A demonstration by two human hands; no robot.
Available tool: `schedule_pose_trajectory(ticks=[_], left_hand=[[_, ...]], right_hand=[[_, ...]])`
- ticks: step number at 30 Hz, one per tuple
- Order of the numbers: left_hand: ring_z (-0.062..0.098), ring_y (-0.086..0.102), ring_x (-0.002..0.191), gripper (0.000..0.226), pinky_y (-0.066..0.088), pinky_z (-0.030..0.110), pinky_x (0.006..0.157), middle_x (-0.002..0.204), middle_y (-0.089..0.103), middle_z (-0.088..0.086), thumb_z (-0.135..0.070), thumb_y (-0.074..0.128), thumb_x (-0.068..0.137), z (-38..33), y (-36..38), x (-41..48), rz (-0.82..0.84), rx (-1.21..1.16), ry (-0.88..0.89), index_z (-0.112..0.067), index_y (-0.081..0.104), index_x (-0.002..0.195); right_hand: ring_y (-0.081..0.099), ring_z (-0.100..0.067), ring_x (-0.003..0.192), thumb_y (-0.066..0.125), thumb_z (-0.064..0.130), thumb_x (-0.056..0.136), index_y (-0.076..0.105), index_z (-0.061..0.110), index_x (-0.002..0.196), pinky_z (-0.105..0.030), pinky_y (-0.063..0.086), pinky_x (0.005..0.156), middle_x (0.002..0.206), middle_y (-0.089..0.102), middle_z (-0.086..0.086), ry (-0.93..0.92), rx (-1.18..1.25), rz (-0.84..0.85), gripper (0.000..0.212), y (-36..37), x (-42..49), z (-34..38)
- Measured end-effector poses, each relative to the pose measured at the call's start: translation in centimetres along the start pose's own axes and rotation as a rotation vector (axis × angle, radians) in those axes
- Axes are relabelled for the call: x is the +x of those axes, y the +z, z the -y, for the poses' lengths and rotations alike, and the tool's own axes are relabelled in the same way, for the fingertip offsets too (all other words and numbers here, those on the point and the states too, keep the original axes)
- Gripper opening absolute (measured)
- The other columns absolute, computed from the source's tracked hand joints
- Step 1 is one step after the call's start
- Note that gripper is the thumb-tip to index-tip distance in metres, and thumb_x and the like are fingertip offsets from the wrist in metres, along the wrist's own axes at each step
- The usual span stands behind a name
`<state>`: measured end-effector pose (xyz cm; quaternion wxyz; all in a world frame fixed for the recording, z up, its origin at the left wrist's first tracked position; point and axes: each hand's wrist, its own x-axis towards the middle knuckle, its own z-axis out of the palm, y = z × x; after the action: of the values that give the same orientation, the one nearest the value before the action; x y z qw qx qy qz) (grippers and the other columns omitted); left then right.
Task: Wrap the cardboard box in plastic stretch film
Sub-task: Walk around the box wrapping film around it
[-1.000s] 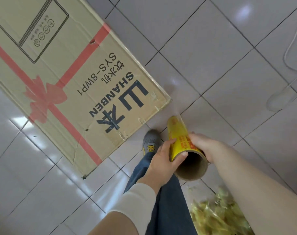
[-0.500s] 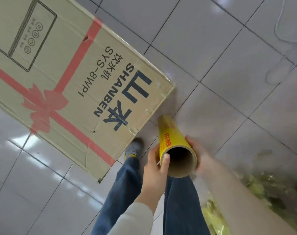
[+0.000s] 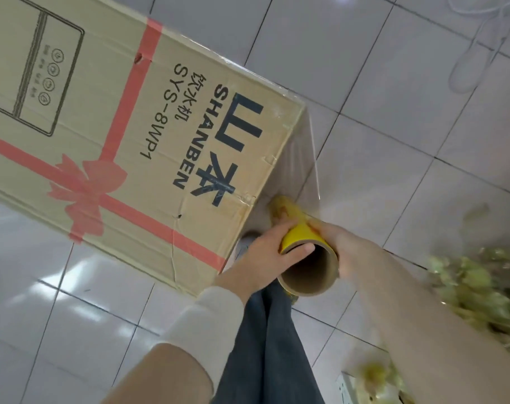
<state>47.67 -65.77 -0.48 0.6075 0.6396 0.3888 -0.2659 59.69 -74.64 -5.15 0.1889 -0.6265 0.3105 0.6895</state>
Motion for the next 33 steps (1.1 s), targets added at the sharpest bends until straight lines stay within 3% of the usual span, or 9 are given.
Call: schedule_pose_trajectory(ticks=[3,7,10,14,17,24,28,31,33], left_hand=[[0.014,0.041,0.127,0.052,0.026,0.017,0.093,0.140,0.043,-0.004,-0.047,0.048,0.090,0.3,-0.2,0.3,-0.035,0.119,0.060,-0.030,0.038,0.137],[0.017,0.047,0.121,0.067,0.038,0.031,0.101,0.133,0.049,-0.001,-0.064,0.042,0.079,1.9,1.7,-1.1,-0.193,0.052,0.044,-0.026,0.040,0.134],[0.017,0.047,0.119,0.064,0.043,0.038,0.101,0.133,0.046,-0.003,-0.062,0.044,0.080,3.5,5.1,-3.2,-0.253,0.011,-0.045,-0.030,0.034,0.135],[0.012,0.053,0.106,0.047,0.042,0.019,0.089,0.114,0.057,-0.008,-0.048,0.042,0.091,4.7,7.7,-5.5,-0.353,-0.092,-0.121,-0.023,0.038,0.131],[0.009,0.055,0.098,0.037,0.038,0.012,0.077,0.093,0.055,-0.018,-0.041,0.041,0.093,4.7,7.5,-6.7,-0.239,-0.032,-0.159,-0.019,0.043,0.122],[0.019,0.013,0.145,0.072,0.017,0.036,0.114,0.157,0.014,-0.001,-0.052,0.049,0.087,1.0,1.6,-3.0,0.135,0.218,-0.067,-0.033,0.013,0.146],[0.020,0.048,0.121,0.056,0.036,0.026,0.094,0.137,0.049,0.003,-0.047,0.049,0.090,1.5,0.9,-2.5,0.292,0.313,-0.008,-0.024,0.034,0.139],[0.017,0.050,0.119,0.056,0.038,0.025,0.095,0.133,0.050,0.000,-0.047,0.046,0.091,3.6,0.8,-3.3,0.207,0.240,-0.031,-0.026,0.031,0.140],[0.011,0.050,0.116,0.053,0.036,0.021,0.094,0.130,0.052,-0.004,-0.044,0.046,0.092,5.6,1.2,-4.4,0.188,0.135,-0.062,-0.027,0.031,0.139]], right_hand=[[0.060,-0.025,0.054,0.045,0.039,0.098,0.061,0.007,0.085,-0.028,0.049,0.048,0.057,0.065,-0.010,-0.039,0.029,0.041,0.038,-0.5,-0.3,-0.2],[0.057,-0.023,0.068,0.041,0.045,0.099,0.057,0.013,0.103,-0.034,0.048,0.071,0.079,0.061,-0.010,-0.083,0.164,0.028,0.036,-0.7,0.0,-2.0],[0.058,-0.026,0.071,0.049,0.050,0.093,0.060,0.011,0.103,-0.034,0.048,0.065,0.084,0.062,-0.014,-0.067,0.203,0.115,0.041,-0.7,0.1,-4.2],[0.058,-0.024,0.067,0.047,0.048,0.094,0.060,0.009,0.092,-0.030,0.047,0.060,0.076,0.063,-0.012,-0.048,0.098,0.115,0.041,-1.1,0.1,-6.0],[0.059,-0.024,0.066,0.046,0.052,0.094,0.059,0.014,0.093,-0.031,0.047,0.061,0.075,0.063,-0.012,-0.051,-0.004,0.080,0.041,-0.9,-0.1,-6.2],[0.064,-0.030,0.079,0.048,0.059,0.089,0.056,0.018,0.122,-0.033,0.052,0.066,0.099,0.067,-0.015,-0.024,-0.036,0.001,0.053,-0.3,0.8,-5.8],[0.066,-0.030,0.082,0.045,0.062,0.090,0.062,0.013,0.110,-0.036,0.056,0.072,0.094,0.069,-0.015,-0.033,0.074,0.018,0.056,0.0,1.3,-6.7],[0.060,-0.032,0.109,0.046,0.060,0.090,0.056,0.016,0.122,-0.047,0.047,0.098,0.118,0.063,-0.012,-0.104,0.246,-0.036,0.055,0.7,1.6,-9.0],[0.061,-0.030,0.103,0.046,0.057,0.091,0.055,0.017,0.124,-0.043,0.050,0.090,0.115,0.066,-0.012,-0.137,0.347,-0.011,0.053,1.4,1.9,-10.8]])
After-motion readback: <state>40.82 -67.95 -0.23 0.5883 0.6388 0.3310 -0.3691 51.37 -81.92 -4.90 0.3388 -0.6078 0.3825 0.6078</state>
